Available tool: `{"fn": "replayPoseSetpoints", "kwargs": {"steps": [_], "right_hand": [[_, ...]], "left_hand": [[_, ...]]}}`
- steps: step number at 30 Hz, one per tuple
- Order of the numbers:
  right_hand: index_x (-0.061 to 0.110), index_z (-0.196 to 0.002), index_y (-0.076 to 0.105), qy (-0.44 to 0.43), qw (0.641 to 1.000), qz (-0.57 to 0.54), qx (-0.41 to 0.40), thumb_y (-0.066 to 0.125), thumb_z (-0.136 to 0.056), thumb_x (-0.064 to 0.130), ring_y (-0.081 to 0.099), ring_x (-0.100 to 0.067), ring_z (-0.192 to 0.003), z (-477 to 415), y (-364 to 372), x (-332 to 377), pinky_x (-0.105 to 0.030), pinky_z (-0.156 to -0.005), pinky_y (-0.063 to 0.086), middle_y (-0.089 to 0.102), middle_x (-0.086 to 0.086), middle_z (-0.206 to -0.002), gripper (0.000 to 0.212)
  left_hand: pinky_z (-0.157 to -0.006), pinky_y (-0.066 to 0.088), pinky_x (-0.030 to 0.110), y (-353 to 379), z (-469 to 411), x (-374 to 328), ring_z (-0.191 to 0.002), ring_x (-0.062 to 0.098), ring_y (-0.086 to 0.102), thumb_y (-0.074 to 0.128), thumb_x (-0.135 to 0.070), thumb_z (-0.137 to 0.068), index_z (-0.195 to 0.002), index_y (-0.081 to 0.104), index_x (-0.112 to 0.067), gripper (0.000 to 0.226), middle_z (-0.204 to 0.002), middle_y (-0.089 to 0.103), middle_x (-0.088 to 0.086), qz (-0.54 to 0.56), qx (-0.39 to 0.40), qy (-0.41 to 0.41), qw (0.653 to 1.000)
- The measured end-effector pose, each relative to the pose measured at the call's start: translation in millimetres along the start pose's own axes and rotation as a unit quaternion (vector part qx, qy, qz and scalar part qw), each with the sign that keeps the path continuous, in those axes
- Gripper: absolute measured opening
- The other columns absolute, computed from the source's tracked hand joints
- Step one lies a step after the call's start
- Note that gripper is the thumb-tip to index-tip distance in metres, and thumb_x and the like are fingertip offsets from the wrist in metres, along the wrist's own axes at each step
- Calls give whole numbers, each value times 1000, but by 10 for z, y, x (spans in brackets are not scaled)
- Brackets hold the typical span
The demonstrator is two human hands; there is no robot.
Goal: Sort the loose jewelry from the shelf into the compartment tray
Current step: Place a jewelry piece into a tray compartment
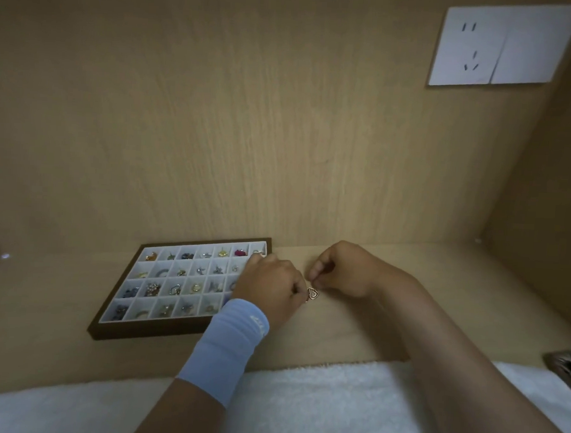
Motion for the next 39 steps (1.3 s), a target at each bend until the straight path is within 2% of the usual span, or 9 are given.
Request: {"fn": "replayPoseSetpoints", "kwargs": {"steps": [4,8,11,14,17,21,26,30,39], "right_hand": [[19,-94,79,-2,999,1,-46,76,-83,12,59,0,-72,-35,10,-21,-1,-61,38,69,7,-82,13],[23,-91,79,-1,997,-42,-71,78,-82,11,61,0,-71,-64,13,-65,-9,-66,43,74,2,-84,15],[20,-89,79,-10,993,-97,-60,78,-83,8,58,12,-60,-59,29,-74,-10,-67,43,71,14,-71,14],[11,-101,79,-22,986,-159,-51,72,-88,5,55,6,-50,-25,40,-38,-9,-56,41,67,18,-60,16],[15,-103,78,-16,972,-219,-78,66,-94,7,52,-2,-52,-15,-36,2,-21,-57,43,72,6,-74,17],[12,-107,76,-48,961,-267,-57,61,-97,8,57,-16,-66,28,-94,351,-24,-58,48,78,0,-90,19],[16,-111,75,-74,962,-256,52,65,-96,23,69,-11,-72,38,82,918,-17,-50,41,78,4,-95,19],[8,-100,74,-84,960,-267,26,71,-91,12,67,-13,-68,-189,111,1232,-23,-51,46,76,-10,-83,10],[7,-103,73,-97,962,-250,51,67,-94,14,70,-17,-69,-574,358,1846,-23,-48,46,78,-7,-92,13]], "left_hand": [[-100,26,32,44,18,35,-110,13,47,58,-49,-88,-111,66,-36,28,-110,64,-14,21,18,-12,1000],[-99,28,32,2,-9,25,-106,14,48,63,-43,-87,-93,73,-33,16,-102,65,-12,32,17,-19,999],[-99,32,31,-29,15,75,-100,11,51,65,-40,-85,-79,66,-33,9,-92,64,-13,70,8,-28,997],[-89,48,32,-96,64,257,-85,5,61,70,-36,-80,-74,63,-32,11,-78,68,-13,235,-23,-82,968],[-76,53,27,-241,111,403,-71,1,63,70,-29,-84,-80,66,-29,6,-74,69,-10,329,-37,-117,936],[-77,55,28,-484,181,600,-73,6,68,70,-24,-86,-85,67,-24,3,-77,73,-7,415,-69,-130,898],[-60,48,13,-767,282,900,-66,4,67,70,-20,-86,-86,68,-19,2,-76,74,-4,442,-126,-150,876],[-63,50,24,-926,464,1265,-64,8,65,72,-19,-85,-86,69,-16,4,-77,74,3,466,-165,-188,849],[-56,52,15,-996,980,1925,-62,2,66,71,-11,-85,-88,70,-13,4,-75,74,-1,437,-220,-235,840]]}}
Point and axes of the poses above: each hand's wrist, its own z-axis away from the middle knuckle, its own y-axis out of the palm, x = y × z, the point moved 8 cm from there along -z, towards the middle knuckle
